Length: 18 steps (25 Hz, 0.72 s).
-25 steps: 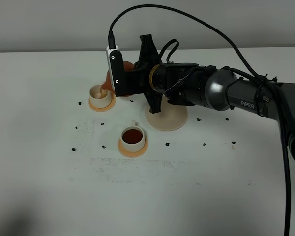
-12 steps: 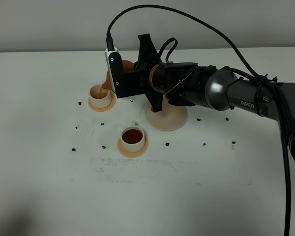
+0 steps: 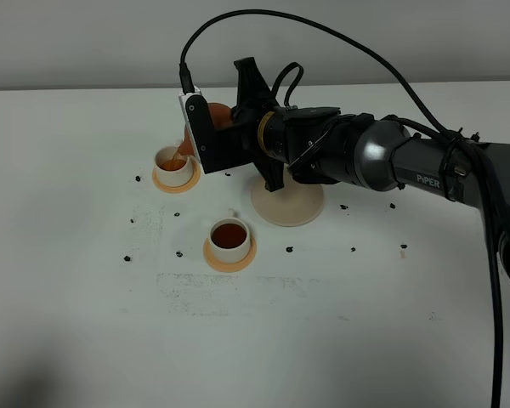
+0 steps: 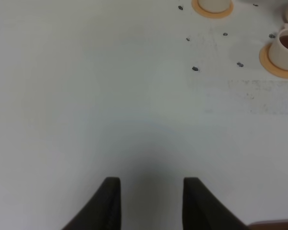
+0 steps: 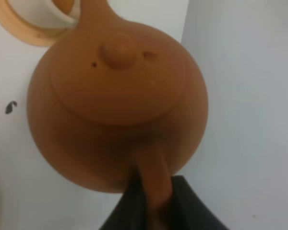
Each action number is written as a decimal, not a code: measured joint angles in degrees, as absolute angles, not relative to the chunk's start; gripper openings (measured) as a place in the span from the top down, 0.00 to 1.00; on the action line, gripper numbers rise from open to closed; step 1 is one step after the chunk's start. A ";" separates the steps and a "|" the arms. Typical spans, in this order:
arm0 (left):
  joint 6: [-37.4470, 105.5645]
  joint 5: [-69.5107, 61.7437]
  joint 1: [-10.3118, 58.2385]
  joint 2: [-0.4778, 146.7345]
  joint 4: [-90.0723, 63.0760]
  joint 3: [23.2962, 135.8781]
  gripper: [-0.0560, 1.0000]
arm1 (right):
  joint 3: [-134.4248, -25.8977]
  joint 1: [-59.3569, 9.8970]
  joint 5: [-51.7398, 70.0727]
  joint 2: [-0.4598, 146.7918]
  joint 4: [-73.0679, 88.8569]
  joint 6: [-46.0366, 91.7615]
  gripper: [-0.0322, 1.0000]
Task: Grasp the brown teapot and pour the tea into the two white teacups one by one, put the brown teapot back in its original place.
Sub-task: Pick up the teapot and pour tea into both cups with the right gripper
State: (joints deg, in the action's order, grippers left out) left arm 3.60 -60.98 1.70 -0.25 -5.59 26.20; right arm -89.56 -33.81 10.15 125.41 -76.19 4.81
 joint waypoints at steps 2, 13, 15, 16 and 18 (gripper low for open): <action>3.60 -60.98 1.70 -0.25 -5.59 26.20 0.66 | -89.56 -33.81 10.15 125.41 -76.53 4.81 0.89; 3.65 -60.98 1.70 -0.25 -5.59 26.20 0.66 | -89.56 -33.81 9.02 125.41 -78.57 4.74 0.89; 3.65 -60.98 1.70 -0.25 -5.59 26.20 0.66 | -89.56 -33.81 9.02 125.41 -79.22 4.74 0.89; 3.65 -60.98 1.70 -0.25 -5.59 26.20 0.66 | -89.56 -33.81 9.02 125.41 -79.55 4.74 0.89; 3.65 -60.98 1.70 -0.25 -5.59 26.20 0.66 | -89.56 -33.81 9.02 125.41 -80.04 4.80 0.89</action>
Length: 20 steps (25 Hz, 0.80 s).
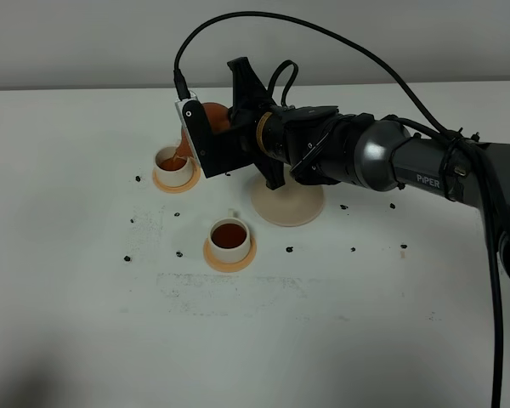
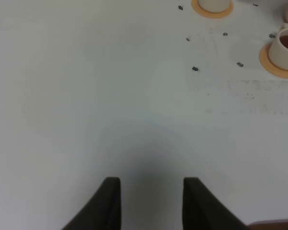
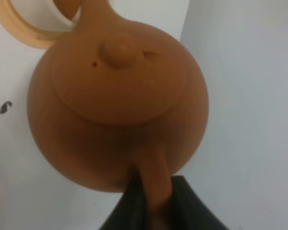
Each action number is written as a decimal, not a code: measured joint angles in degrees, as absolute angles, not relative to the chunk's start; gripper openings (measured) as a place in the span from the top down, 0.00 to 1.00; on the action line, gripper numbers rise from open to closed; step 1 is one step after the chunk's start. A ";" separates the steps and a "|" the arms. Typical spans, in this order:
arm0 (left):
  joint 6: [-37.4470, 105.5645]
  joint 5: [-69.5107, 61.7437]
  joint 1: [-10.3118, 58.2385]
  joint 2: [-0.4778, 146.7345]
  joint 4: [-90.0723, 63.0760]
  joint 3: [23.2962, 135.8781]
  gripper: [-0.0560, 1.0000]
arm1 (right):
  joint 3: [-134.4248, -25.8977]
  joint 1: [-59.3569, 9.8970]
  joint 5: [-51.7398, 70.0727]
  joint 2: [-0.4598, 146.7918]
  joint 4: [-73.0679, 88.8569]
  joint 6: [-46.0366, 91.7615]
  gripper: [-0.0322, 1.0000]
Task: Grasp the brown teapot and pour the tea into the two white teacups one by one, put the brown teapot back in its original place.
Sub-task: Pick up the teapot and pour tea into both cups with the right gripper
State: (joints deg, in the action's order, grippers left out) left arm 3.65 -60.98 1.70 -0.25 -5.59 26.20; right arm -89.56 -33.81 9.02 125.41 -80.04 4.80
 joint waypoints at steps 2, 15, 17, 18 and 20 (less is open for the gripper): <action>3.65 -60.98 1.70 -0.25 -5.59 26.20 0.66 | -89.56 -33.81 9.02 125.41 -80.62 4.80 0.89; 3.65 -60.98 1.70 -0.25 -5.59 26.20 0.66 | -89.56 -33.81 8.63 125.41 -82.49 4.80 0.89; 3.65 -60.98 1.70 -0.25 -5.59 26.20 0.66 | -89.56 -33.81 8.63 125.41 -82.47 4.80 0.89; 3.65 -60.98 1.70 -0.25 -5.59 26.20 0.66 | -89.56 -33.81 8.63 125.41 -82.47 4.80 0.89; 3.65 -60.98 1.70 -0.25 -5.59 26.20 0.66 | -89.56 -33.81 8.63 125.41 -82.47 4.80 0.89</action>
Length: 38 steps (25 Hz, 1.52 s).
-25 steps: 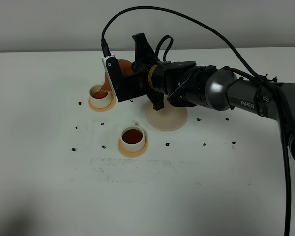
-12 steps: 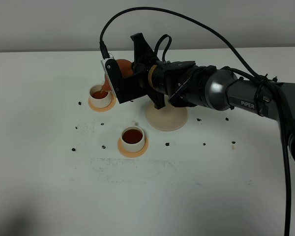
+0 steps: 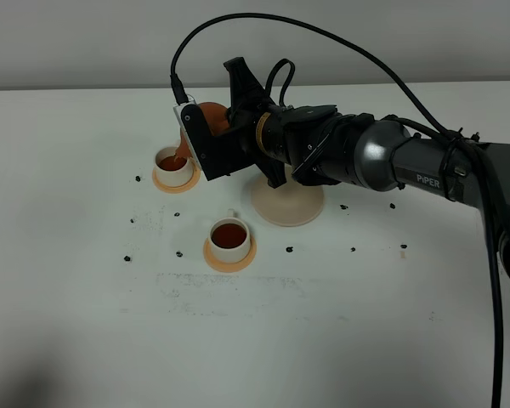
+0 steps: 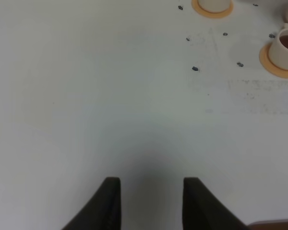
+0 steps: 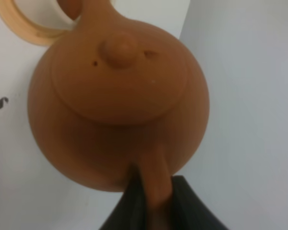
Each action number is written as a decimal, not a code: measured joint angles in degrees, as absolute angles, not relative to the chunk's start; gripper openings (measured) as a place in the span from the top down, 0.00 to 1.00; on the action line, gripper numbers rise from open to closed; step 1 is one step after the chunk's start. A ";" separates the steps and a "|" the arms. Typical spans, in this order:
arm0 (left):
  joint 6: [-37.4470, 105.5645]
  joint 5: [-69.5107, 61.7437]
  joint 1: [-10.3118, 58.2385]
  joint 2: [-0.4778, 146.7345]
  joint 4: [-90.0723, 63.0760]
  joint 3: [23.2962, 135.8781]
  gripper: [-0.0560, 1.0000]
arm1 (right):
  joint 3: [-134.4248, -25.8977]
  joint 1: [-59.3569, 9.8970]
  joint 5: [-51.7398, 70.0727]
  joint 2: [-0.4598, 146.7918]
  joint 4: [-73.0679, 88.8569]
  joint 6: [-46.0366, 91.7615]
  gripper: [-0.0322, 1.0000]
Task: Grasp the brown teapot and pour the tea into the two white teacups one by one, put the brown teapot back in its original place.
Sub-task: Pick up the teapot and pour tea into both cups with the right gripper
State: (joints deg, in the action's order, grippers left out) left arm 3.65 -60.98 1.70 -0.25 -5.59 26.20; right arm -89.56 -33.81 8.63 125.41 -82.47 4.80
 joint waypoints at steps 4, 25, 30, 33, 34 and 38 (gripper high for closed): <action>3.65 -60.98 1.70 -0.25 -5.59 26.20 0.66 | -89.56 -33.81 8.63 125.41 -82.50 4.80 0.89; 3.55 -60.98 1.70 -0.25 -5.59 26.20 0.66 | -89.56 -33.81 8.78 125.41 -85.21 4.80 0.89; 3.60 -60.98 1.70 -0.25 -5.59 26.20 0.66 | -89.56 -33.81 8.81 125.41 -85.89 4.80 0.89; 3.60 -60.98 1.70 -0.25 -5.59 26.20 0.66 | -89.56 -33.81 9.43 125.41 -87.22 4.89 0.89; 3.60 -60.98 1.70 -0.25 -5.59 26.20 0.66 | -89.56 -33.81 9.67 125.41 -87.63 4.91 0.89; 3.60 -60.98 1.70 -0.25 -5.59 26.20 0.66 | -89.56 -33.81 10.00 125.41 -88.53 4.86 0.89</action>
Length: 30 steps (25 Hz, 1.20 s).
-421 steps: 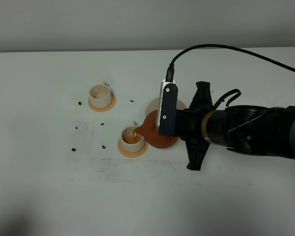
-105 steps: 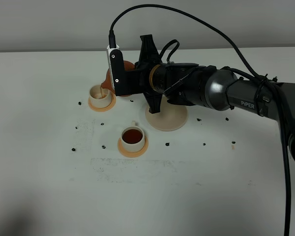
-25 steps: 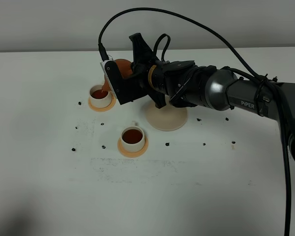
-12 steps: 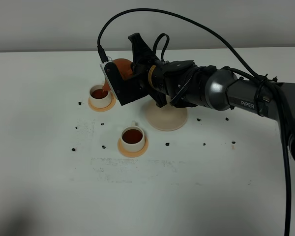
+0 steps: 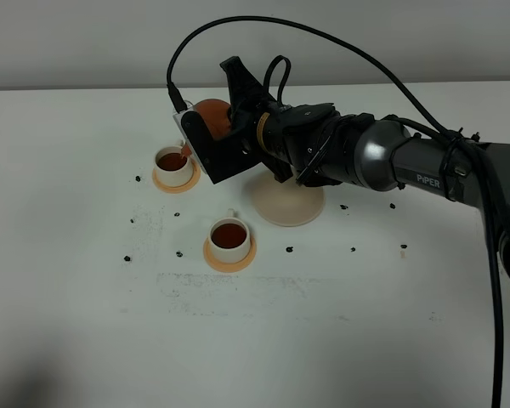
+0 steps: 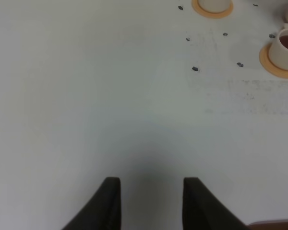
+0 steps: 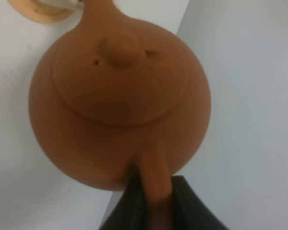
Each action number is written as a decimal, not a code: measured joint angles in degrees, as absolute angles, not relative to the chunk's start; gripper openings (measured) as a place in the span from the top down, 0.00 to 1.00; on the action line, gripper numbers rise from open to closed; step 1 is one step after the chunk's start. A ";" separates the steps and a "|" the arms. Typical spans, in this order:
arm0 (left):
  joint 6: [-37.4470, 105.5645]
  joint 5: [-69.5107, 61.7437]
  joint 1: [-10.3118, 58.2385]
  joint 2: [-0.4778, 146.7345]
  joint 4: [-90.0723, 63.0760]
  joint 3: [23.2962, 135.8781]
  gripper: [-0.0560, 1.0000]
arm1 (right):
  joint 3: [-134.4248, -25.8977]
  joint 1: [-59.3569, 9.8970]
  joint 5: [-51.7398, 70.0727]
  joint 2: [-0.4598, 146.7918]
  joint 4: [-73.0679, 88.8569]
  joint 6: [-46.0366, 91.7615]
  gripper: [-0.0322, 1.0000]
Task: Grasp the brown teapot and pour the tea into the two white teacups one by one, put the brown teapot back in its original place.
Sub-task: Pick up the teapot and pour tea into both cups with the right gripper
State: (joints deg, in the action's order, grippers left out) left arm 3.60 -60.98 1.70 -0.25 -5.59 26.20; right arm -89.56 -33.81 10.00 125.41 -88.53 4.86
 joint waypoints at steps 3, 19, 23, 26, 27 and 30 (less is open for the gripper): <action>3.60 -60.98 1.70 -0.25 -5.59 26.20 0.66 | -89.56 -33.81 10.07 125.41 -88.65 4.86 0.89; 3.64 -60.98 1.70 -0.25 -5.59 26.20 0.66 | -89.56 -33.81 10.01 125.41 -89.10 4.86 0.89; 3.64 -60.98 1.70 -0.25 -5.59 26.20 0.66 | -89.56 -33.81 10.01 125.41 -89.50 4.86 0.89; 3.64 -60.98 1.70 -0.25 -5.59 26.20 0.66 | -89.56 -33.81 10.01 125.41 -89.66 4.86 0.89; 3.64 -60.98 1.70 -0.25 -5.59 26.20 0.66 | -89.56 -33.81 10.01 125.41 -89.66 4.86 0.89; 3.64 -60.98 1.70 -0.25 -5.59 26.20 0.66 | -89.56 -33.81 9.75 125.41 -88.57 4.11 0.89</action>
